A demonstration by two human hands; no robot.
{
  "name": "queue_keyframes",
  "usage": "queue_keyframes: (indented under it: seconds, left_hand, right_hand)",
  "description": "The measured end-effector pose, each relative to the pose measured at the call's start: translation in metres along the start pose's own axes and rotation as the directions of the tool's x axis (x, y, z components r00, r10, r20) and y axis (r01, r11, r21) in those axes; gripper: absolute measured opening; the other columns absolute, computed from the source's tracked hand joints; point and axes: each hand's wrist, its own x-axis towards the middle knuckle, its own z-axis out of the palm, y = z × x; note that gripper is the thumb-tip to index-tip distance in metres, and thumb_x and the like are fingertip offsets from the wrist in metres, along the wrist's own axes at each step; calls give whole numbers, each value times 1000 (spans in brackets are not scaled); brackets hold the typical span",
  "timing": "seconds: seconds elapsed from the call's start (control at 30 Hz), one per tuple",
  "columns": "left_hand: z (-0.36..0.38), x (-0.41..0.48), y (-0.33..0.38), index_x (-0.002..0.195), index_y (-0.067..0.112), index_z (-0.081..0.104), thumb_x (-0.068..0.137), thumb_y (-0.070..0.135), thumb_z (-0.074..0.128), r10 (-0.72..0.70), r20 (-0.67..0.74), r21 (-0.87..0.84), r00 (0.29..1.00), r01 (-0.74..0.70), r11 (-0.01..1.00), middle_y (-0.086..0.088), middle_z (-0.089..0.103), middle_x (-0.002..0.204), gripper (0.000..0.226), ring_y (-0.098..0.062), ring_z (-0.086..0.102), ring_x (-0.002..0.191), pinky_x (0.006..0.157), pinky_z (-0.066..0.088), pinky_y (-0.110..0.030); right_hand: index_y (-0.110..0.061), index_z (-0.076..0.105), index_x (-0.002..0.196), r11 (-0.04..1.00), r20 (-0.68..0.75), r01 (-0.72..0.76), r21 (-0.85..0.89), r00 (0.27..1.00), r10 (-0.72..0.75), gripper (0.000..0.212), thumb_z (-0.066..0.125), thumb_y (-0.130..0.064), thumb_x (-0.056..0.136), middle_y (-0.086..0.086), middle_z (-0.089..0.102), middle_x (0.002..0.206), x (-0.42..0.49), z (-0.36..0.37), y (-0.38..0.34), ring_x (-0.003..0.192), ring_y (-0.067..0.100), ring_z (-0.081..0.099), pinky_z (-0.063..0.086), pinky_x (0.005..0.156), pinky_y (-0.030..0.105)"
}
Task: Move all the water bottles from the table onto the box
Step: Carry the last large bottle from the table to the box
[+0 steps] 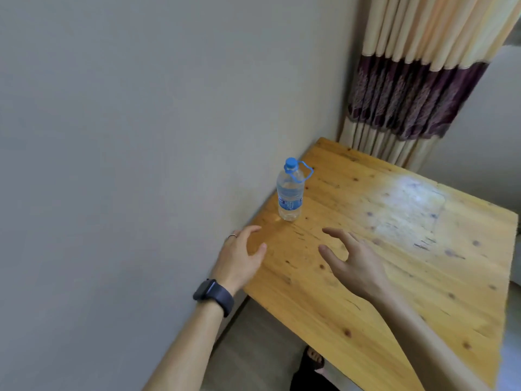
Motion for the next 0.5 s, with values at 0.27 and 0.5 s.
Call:
queue_keyframes:
  seconds: [0.27, 0.5]
  left_hand:
    - [12, 118, 16, 143, 25, 41, 89, 45, 65, 11, 44, -138, 999, -4, 990, 1, 49, 143, 61, -15, 44, 133, 100, 37, -25]
    - [45, 197, 44, 143, 21, 37, 77, 51, 78, 70, 46, -347, 997, -49, 937, 19, 40, 118, 84, -2, 37, 114, 91, 32, -20]
  right_hand:
    - [-39, 38, 145, 990, -103, -135, 48, 985, 139, 56, 59, -49, 93, -7, 59, 134, 78, 21, -6, 126, 17, 51, 41, 96, 33]
    - [-37, 35, 148, 957, -154, -256, 139, 949, 276, 66, 66, -43, 90, -3, 56, 138, 124, 60, 3, 128, 13, 50, 42, 104, 33]
